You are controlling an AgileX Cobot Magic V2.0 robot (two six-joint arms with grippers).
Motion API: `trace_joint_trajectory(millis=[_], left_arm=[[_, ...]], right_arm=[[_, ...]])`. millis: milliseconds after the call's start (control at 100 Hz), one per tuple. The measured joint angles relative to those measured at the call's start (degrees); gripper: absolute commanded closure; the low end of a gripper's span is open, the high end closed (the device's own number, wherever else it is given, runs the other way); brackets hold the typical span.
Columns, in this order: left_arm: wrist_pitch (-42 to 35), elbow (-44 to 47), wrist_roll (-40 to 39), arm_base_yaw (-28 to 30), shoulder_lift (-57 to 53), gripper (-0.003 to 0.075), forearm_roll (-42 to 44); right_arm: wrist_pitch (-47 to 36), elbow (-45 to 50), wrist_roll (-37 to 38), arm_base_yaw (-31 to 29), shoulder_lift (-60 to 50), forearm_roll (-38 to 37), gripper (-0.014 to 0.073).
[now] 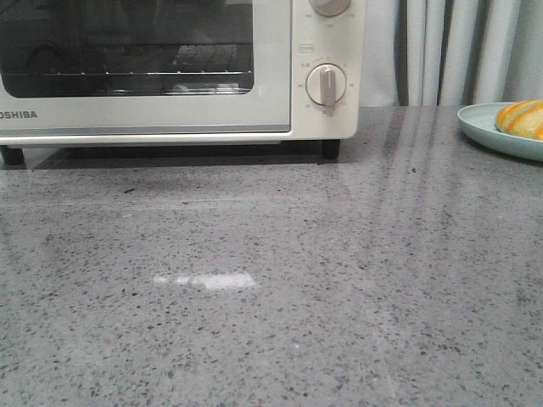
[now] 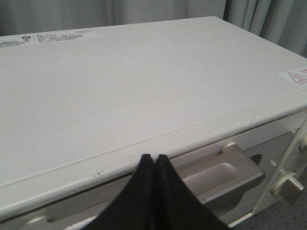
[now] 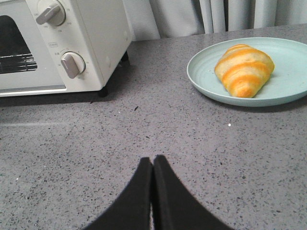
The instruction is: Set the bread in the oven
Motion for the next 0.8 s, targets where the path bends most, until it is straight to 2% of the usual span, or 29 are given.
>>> trace_joint_trajectory(millis=[240,480,620,800], left_arm=[[4.3,-0.7,0.0,0.0,0.1,0.0742,1.4],[14.5,0.2,0.0,0.0,-2.7,0.0742,2.5],[23.3,1.4,0.0,0.0,-4.6,0.0742,2.9],[40.7,5.9,0.0,-0.5,-3.9,0.0742,7.0]], right_arm=[[0.0,0.0,0.0,0.0,0.0,-0.2,0.0652],[0.0,0.0,0.0,0.0,0.0,-0.3,0.0652],[0.0,0.0,0.0,0.0,0.0,-0.3,0.0652],[0.0,0.0,0.0,0.0,0.0,-0.3,0.0652]])
